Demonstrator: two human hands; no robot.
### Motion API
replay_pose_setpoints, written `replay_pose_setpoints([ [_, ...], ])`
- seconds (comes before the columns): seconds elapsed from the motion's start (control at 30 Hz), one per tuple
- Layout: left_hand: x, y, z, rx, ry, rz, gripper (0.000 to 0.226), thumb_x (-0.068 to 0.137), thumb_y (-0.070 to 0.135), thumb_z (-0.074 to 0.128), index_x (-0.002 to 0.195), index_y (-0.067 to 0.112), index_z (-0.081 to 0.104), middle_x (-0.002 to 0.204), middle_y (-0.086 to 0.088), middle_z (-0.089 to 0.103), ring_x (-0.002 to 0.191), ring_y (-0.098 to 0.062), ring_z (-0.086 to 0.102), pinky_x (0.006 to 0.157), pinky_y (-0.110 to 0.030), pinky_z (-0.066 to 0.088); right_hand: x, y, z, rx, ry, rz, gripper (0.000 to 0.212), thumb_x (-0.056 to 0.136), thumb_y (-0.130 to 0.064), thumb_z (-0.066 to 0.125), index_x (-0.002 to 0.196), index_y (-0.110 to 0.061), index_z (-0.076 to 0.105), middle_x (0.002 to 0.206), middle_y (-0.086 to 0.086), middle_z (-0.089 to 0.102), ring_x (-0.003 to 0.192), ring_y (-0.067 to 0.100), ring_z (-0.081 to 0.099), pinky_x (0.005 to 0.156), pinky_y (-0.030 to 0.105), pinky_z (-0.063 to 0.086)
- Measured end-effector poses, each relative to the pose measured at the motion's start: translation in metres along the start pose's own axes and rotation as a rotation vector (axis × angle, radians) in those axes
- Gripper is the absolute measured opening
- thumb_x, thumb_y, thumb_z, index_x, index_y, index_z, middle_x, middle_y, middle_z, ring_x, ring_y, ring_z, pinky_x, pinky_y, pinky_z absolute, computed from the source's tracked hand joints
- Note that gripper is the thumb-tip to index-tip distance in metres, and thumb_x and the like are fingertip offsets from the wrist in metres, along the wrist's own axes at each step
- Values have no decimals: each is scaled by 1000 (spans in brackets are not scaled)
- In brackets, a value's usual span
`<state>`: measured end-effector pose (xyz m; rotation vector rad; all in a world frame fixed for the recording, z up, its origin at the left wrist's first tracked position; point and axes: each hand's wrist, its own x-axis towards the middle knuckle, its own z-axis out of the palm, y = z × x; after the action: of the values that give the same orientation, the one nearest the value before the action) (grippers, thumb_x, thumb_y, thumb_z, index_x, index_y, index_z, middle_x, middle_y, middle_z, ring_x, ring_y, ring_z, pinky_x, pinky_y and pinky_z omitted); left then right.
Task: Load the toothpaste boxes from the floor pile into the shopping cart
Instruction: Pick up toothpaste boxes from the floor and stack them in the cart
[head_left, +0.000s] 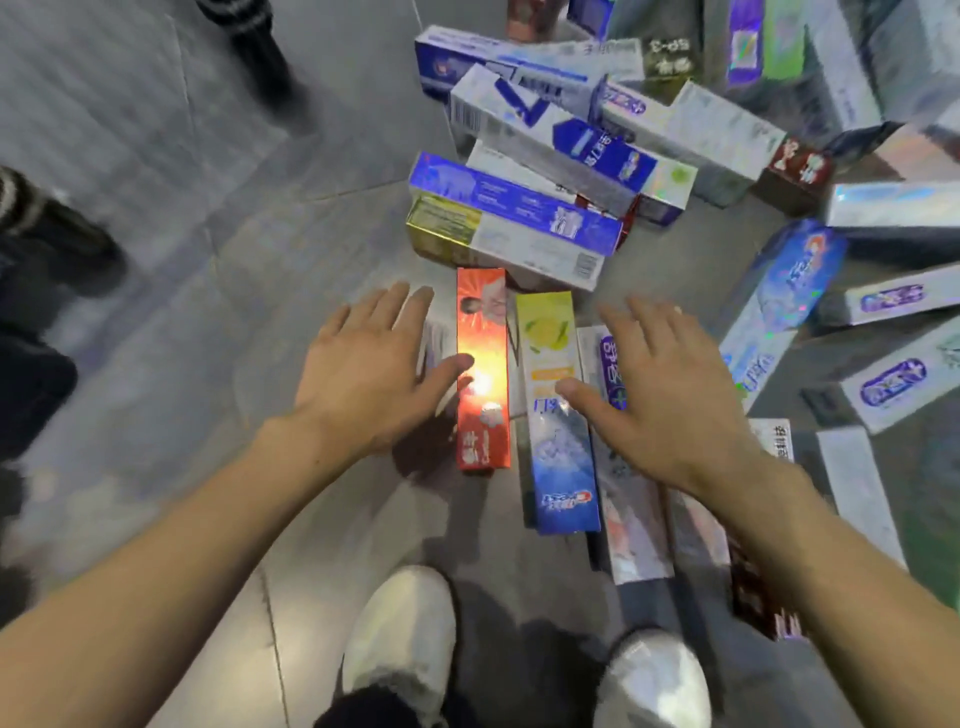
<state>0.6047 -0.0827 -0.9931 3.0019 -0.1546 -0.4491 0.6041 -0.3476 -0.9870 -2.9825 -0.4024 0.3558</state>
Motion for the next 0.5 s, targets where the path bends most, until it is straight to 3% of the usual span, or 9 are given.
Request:
replay_pose_setpoints([
  [0.23,13,10,-1,11,-51,-42,102,77,83,13,143,13,47,145,-9,54,130,-32,53,106,-44,41,-8,12,10,39,-7,65,89,89,-76,30,143,-9,48,146,19,51,136,41,44,115,51,34],
  [0.37,20,34,6,-63,-142,-133,78,89,79,38,131,14,50,137,-9,55,125,-31,53,99,-43,44,-11,9,10,62,-39,86,93,87,-78,24,146,-9,45,153,18,44,142,39,37,118,50,30],
  [0.5,20,49,28,-109,-149,-232,74,91,73,44,132,11,49,133,-13,54,122,-35,53,97,-46,45,-18,4,18,65,-39,79,96,86,-79,20,150,-10,42,158,19,37,146,40,31,120,51,27],
])
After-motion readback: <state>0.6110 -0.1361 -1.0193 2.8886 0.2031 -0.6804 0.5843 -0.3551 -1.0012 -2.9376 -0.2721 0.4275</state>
